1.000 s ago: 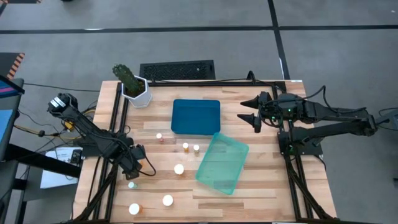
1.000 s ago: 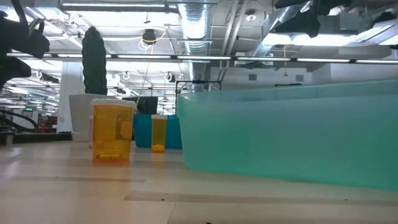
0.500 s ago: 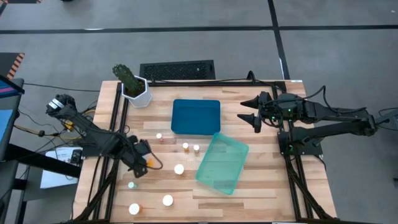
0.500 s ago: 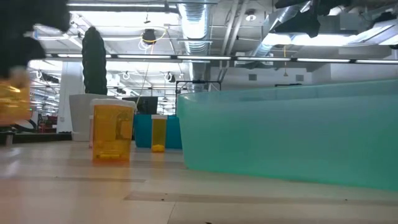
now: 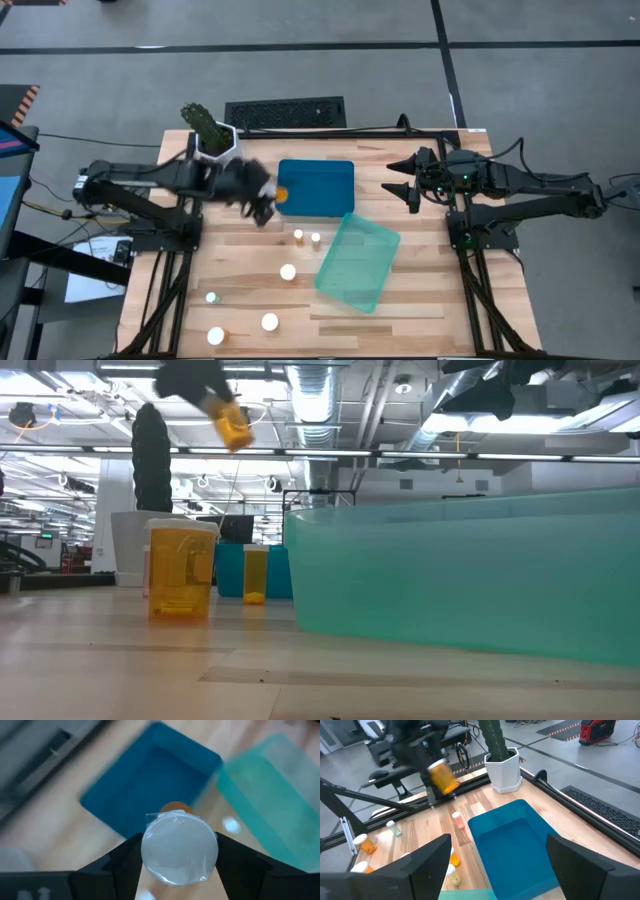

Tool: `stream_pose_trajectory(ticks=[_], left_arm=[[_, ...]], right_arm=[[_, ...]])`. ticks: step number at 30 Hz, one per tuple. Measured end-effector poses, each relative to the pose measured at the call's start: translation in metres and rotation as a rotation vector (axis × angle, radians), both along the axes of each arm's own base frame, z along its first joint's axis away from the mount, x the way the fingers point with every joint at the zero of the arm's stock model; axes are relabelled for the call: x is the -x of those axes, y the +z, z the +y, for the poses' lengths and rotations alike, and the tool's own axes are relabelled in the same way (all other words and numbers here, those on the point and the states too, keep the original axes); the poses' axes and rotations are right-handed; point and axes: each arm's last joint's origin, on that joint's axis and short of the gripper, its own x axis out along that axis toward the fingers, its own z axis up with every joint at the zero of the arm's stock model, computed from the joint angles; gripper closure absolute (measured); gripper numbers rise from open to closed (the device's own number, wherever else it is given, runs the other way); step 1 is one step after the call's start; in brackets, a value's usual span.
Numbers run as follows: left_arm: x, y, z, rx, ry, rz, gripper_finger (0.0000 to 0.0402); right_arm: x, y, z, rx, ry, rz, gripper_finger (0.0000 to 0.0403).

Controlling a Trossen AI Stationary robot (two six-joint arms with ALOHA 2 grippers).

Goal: Pick and place medicine bottles into bin by pill shape (circle, oval)
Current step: Put the large orange pill bottle into the blue bin

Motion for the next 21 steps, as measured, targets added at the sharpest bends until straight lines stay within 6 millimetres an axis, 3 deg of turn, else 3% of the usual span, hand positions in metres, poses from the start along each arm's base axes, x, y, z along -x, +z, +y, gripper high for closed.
stream_pose_trajectory(ticks=[4,8,15,21], left_arm=[[-0.032,0.007,0.041,-0.071,-0.019,0.074,0.0187],[-0.066,-0.007,0.083,-0.071,-0.085,0.181,0.0187],[-0.107,-0.068,0.139,-0.02,-0.167,0.38,0.0187],[-0.126,-0.118,0.161,0.05,-0.18,0.455,0.0187]], right_arm=[[0.0,0.0,0.0,0.0,0.0,0.0,0.0069],[0.0,0.0,0.0,0.0,0.0,0.0,0.0069],[0.0,0.0,0.0,0.0,0.0,0.0,0.0069],[0.0,0.0,0.0,0.0,0.0,0.0,0.0069]])
